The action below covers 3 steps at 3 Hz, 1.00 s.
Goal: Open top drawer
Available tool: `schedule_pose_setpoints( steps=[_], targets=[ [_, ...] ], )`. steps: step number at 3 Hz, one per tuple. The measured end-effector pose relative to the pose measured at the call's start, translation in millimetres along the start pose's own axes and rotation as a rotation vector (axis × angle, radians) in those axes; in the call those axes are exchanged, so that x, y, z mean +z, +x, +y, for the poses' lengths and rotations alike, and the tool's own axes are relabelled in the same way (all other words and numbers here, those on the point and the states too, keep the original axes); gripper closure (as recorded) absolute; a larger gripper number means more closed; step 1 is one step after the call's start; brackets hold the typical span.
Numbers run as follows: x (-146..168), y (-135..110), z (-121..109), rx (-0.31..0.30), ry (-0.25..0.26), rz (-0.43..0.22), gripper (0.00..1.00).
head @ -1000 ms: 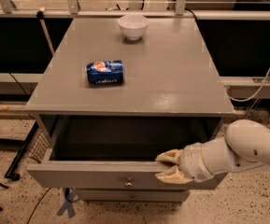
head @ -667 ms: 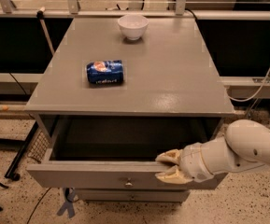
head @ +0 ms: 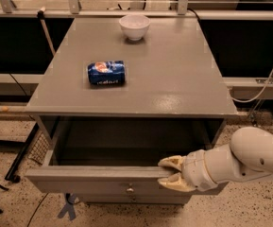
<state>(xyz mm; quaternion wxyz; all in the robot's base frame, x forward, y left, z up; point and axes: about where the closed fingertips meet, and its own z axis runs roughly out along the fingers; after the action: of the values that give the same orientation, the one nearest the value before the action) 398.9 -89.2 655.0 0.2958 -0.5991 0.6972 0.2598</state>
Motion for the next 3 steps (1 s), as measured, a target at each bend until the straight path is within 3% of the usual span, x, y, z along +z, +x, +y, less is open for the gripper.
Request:
schedule_pose_setpoints(
  steps=[1, 2, 3],
  targets=[
    [0.1, 0.0, -0.3, 0.000, 0.000, 0.000, 0.83],
    [0.9, -0.9, 0.6, -0.002, -0.003, 0.000, 0.52],
    [1.0, -1.0, 0.6, -0.002, -0.003, 0.000, 0.29]
  ],
)
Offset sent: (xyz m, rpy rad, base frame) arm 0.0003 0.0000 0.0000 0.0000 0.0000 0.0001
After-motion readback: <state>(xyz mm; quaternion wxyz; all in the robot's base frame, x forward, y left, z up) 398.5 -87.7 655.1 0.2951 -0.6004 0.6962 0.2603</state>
